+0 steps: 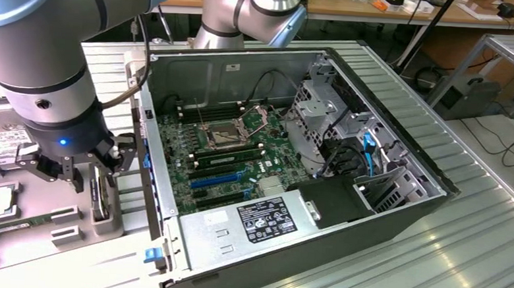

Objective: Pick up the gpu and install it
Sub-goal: 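Pick up the gpu and move the gpu toward the slot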

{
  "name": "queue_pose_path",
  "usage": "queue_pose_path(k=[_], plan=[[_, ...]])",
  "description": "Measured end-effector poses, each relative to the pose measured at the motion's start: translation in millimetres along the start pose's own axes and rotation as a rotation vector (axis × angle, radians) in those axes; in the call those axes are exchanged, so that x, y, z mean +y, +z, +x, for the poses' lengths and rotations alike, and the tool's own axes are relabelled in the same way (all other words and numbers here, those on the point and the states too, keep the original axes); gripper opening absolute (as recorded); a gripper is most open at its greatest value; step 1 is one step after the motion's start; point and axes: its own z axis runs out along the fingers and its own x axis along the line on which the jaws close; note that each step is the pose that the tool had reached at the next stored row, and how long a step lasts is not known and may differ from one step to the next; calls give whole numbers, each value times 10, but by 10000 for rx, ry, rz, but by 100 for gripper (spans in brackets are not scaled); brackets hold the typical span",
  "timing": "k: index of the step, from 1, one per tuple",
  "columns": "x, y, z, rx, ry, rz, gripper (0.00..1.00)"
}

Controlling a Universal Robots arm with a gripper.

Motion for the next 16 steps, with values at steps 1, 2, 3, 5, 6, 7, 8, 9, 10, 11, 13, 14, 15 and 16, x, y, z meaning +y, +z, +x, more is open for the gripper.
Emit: queue_pose_path(k=[1, 2, 3, 5, 6, 7, 8, 9, 10, 11, 13, 14, 15, 16], plan=[[-1, 12, 0, 0, -1, 1, 50], [-1, 14, 1, 2, 0, 3, 50], [-1, 15, 1, 3, 0, 5, 50], [-1, 26, 2, -1, 0, 1, 50], [-1, 39, 2, -2, -1, 1, 50], [-2, 44, 3, 0, 0, 2, 50], [-2, 43, 3, 1, 0, 3, 50], [-2, 43, 3, 1, 0, 3, 50], [-2, 44, 3, 0, 0, 2, 50], [-2, 44, 3, 0, 0, 2, 50], [-2, 44, 3, 0, 0, 2, 49], [-2, 44, 3, 0, 0, 2, 42], [-2, 44, 3, 0, 0, 2, 42], [-2, 44, 3, 0, 0, 2, 35]])
